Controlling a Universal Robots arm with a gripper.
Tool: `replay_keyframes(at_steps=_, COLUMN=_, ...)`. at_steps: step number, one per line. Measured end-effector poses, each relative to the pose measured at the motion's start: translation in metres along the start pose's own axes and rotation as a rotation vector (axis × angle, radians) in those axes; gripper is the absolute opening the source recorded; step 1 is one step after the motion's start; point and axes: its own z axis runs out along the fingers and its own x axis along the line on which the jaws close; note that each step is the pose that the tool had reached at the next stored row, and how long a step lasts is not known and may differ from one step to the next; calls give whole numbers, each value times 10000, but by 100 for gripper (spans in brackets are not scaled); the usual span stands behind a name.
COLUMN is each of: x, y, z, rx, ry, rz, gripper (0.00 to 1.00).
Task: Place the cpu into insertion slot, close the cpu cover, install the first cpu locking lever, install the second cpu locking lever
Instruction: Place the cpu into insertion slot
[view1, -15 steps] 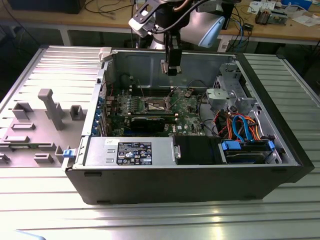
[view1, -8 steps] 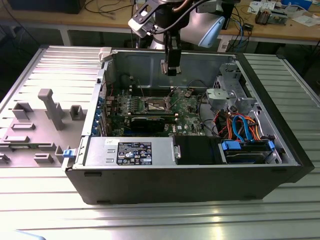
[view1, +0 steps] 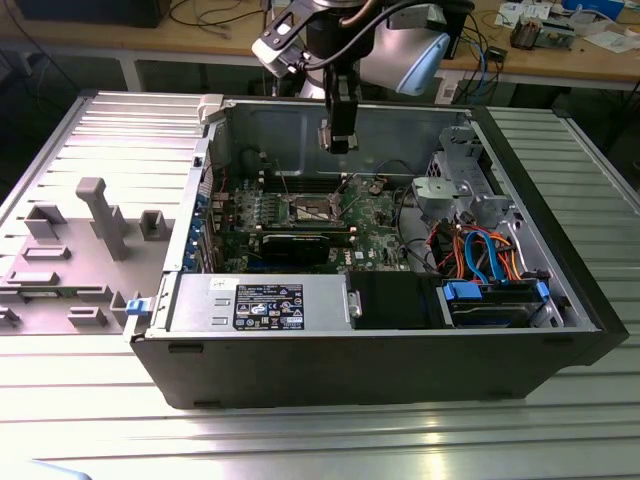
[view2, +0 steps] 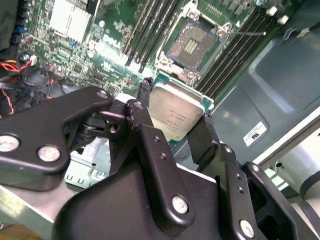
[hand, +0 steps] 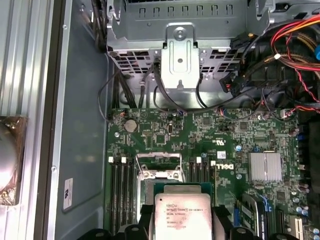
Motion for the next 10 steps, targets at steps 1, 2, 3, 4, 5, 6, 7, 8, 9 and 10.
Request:
replay_keyframes(at_steps=1, x=0, y=-10, z=0, rx=0, ry=0, rz=1, gripper=55)
replay_keyframes(at_steps=2, x=0, y=-15, z=-1, rx=1, ry=-2, rz=1, gripper=55)
replay_keyframes(at_steps=3, x=0, y=-19, z=-1, rx=1, ry=-1, rz=0, gripper=55)
replay_keyframes(at_steps=4, x=0, y=-20, z=-1, rx=1, ry=-1, rz=-1, gripper=55)
replay_keyframes(at_steps=5, x=0, y=-21, z=-1, rx=1, ry=0, rz=-2, gripper=55)
replay_keyframes(at_steps=6, x=0, y=-25, z=-1, rx=0, ry=-1, rz=0, gripper=55)
replay_keyframes(at_steps=7, x=0, y=-28, z=-1, rx=1, ry=-1, rz=0, gripper=55)
replay_keyframes(at_steps=8, x=0, y=-28, z=-1, rx=0, ry=-1, rz=0, gripper=55)
replay_keyframes(at_steps=9, x=0, y=-28, z=-1, rx=0, ry=-1, rz=0, gripper=55)
replay_keyframes(at_steps=10, x=0, y=-28, z=-2, rx=1, ry=-1, rz=0, gripper=55)
